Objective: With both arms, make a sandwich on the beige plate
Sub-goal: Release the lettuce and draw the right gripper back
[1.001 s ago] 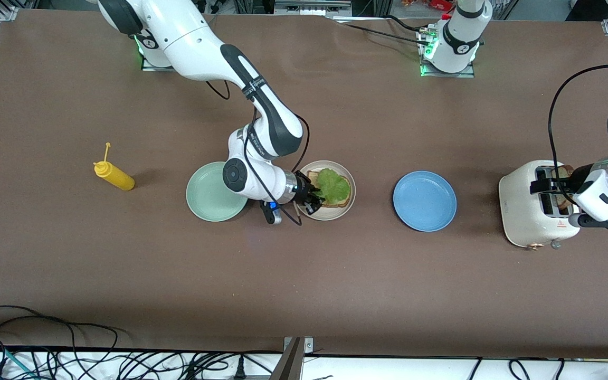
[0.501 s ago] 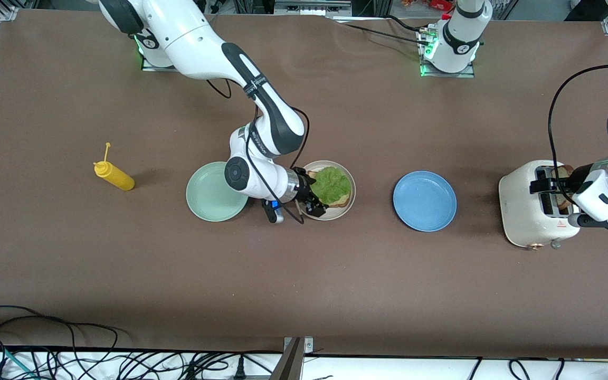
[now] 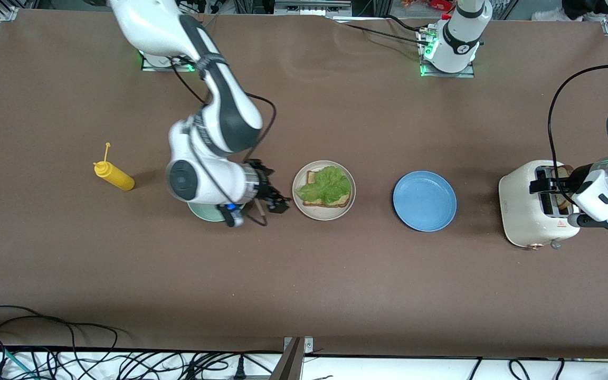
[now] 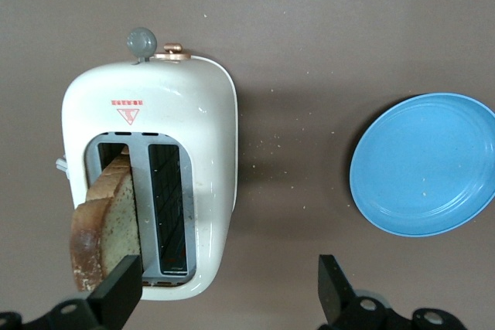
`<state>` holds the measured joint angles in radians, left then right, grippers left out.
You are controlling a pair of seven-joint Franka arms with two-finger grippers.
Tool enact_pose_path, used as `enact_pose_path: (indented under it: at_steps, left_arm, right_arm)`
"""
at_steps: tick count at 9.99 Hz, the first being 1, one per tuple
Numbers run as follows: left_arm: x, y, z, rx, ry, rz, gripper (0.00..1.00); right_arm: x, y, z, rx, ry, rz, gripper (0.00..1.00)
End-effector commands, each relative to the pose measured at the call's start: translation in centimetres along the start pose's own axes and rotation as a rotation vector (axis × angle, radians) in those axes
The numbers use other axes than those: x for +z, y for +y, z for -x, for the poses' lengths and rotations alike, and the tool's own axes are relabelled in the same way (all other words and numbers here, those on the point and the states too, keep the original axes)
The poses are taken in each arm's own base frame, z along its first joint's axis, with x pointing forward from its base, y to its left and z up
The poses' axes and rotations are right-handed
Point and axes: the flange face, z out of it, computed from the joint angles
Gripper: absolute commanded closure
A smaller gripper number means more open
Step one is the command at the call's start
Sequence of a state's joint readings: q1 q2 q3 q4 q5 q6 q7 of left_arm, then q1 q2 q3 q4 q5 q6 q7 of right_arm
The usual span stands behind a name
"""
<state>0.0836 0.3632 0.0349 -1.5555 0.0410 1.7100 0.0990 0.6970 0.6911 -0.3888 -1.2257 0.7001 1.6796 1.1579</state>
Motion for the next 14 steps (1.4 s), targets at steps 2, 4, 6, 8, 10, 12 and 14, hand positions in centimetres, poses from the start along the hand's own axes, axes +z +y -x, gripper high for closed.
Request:
enact_pose_path:
  at_steps: [2,4,6,8,10,12,14]
  left_arm:
    - [-0.3,0.1,0.1,-0.003,-0.007,-0.034,0.00]
    - [-0.3,0.1,0.1,-0.003,-0.007,-0.034,0.00]
    - [-0.3,0.2,0.0,-0.001,-0.007,-0.035,0.00]
    - [-0.1,0.3,-0.1,0.001,-0.012,-0.034,0.00]
    - [0.0,0.3,-0.1,0.001,-0.013,-0.034,0.00]
    - [0.0,0.3,-0.1,0.001,-0.013,-0.034,0.00]
    - [0.0,0.3,-0.1,0.001,-0.013,-0.034,0.00]
  right_arm:
    - [-11.9,6.8,-5.5,-0.181,0.087,0.088,0.00]
    - [-18.0,10.2,-9.1,-0.390,0.215,0.160,0.00]
    - [-21.6,12.6,-12.4,-0.619,0.307,0.220,0.00]
    - [-23.9,13.0,-14.3,-0.844,0.393,0.219,0.00]
    - [-24.4,13.2,-15.6,-0.964,0.419,0.229,0.00]
    - [-24.8,13.6,-16.2,-0.957,0.425,0.232,0.00]
    - [-25.0,13.7,-16.6,-0.952,0.435,0.231,0.00]
